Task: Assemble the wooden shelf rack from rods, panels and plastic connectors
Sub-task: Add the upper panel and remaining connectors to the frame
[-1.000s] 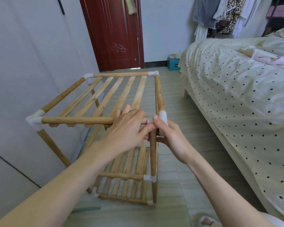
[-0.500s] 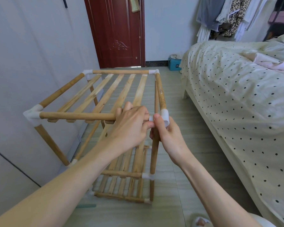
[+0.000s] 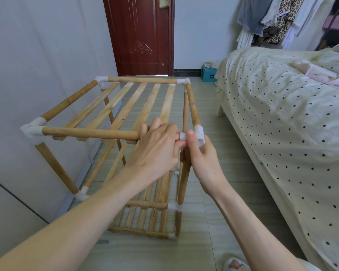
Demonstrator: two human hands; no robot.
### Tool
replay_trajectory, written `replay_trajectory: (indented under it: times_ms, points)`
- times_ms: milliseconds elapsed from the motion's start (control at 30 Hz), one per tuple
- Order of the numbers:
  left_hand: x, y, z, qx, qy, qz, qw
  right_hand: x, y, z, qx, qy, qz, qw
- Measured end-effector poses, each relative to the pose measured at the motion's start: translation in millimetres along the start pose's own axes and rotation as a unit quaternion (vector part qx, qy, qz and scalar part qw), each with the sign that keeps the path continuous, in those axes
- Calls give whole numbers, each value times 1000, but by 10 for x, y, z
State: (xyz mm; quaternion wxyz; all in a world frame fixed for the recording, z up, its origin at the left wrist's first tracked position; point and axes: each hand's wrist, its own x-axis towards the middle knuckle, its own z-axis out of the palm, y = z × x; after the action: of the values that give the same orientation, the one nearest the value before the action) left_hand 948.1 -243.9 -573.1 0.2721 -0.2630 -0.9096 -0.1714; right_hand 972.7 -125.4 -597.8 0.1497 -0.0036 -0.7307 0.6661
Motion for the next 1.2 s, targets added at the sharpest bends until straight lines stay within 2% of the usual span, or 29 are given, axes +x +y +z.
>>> replay_trajectory:
  times_ms: [833, 1033, 1133, 1200]
  points:
    - [29, 51, 14, -6, -1, -23, 1000, 8, -62, 15, 37, 11, 74, 997]
    - [-34, 9, -18, -44, -10, -30, 999, -15, -79, 20, 10, -26, 54, 998]
    - [-14, -72, -129, -99, -65, -44, 992, 19, -94, -26, 47, -56, 79, 994]
    - [12, -153, -244, -103, -83, -13, 991, 48, -107, -74, 61, -85, 91, 990]
